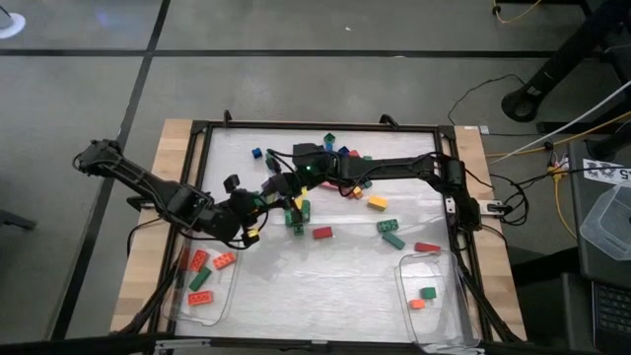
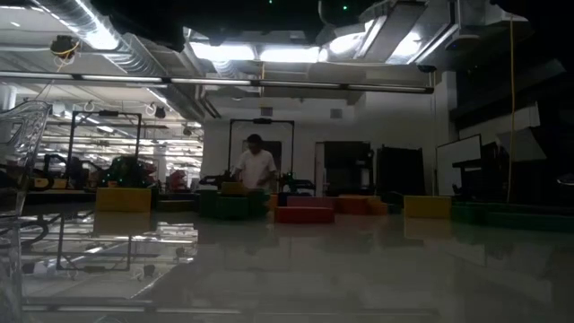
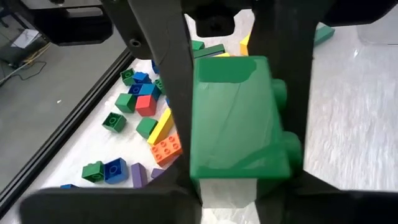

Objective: Sort blocks by size
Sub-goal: Put the large green game piece into the left transparent bin

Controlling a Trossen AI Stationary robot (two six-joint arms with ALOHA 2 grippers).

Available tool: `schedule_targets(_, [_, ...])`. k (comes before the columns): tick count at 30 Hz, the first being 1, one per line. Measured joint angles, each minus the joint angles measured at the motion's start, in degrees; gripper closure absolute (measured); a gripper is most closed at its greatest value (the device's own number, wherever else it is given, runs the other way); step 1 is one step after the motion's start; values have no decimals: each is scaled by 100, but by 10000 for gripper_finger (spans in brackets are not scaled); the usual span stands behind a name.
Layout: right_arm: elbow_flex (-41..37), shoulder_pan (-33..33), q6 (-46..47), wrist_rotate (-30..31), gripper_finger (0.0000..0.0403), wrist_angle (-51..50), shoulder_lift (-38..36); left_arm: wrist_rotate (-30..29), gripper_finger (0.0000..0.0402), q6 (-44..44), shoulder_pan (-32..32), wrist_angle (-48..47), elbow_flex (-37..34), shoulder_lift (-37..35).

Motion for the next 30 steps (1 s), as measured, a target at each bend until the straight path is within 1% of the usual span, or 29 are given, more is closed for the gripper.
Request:
schedule_targets(5, [0, 2, 6, 88, 295, -13, 0, 1, 327, -47, -2, -31, 0, -1])
schedule_targets(9, [0, 9, 9, 177, 281, -34, 0, 47, 327, -66, -1, -43, 0, -7])
schedule_targets(15, [0, 7, 9, 223, 230, -51, 0, 230, 327, -147, 0, -124, 0, -123])
schedule_targets(17, [2, 9, 99, 263, 210, -45, -3, 367, 327, -245, -2, -233, 0, -223])
schedule_targets(19, [-2, 3, 224, 442, 194, -359, -83, 602, 327, -443, -4, -492, 0, -347])
schedule_targets(21, [-2, 2, 233, 945, 181, -841, -244, 1042, 327, -730, -8, -706, 1, -502])
schedule_targets(23, [-1, -2, 144, 1572, 174, -1464, -455, 1749, 327, -1084, -29, -1036, 5, -653])
schedule_targets(26, [0, -2, -83, 2524, 170, -2532, -723, 3336, 327, -1754, -84, -1477, 5, -868])
schedule_targets(28, [0, -2, -96, 2991, 169, -3232, -837, 4342, 320, -2534, -170, -1822, 4, -927])
schedule_targets(30, [0, -2, -73, 3330, 169, -3864, -920, 5149, 308, -3417, -297, -2100, 2, -938])
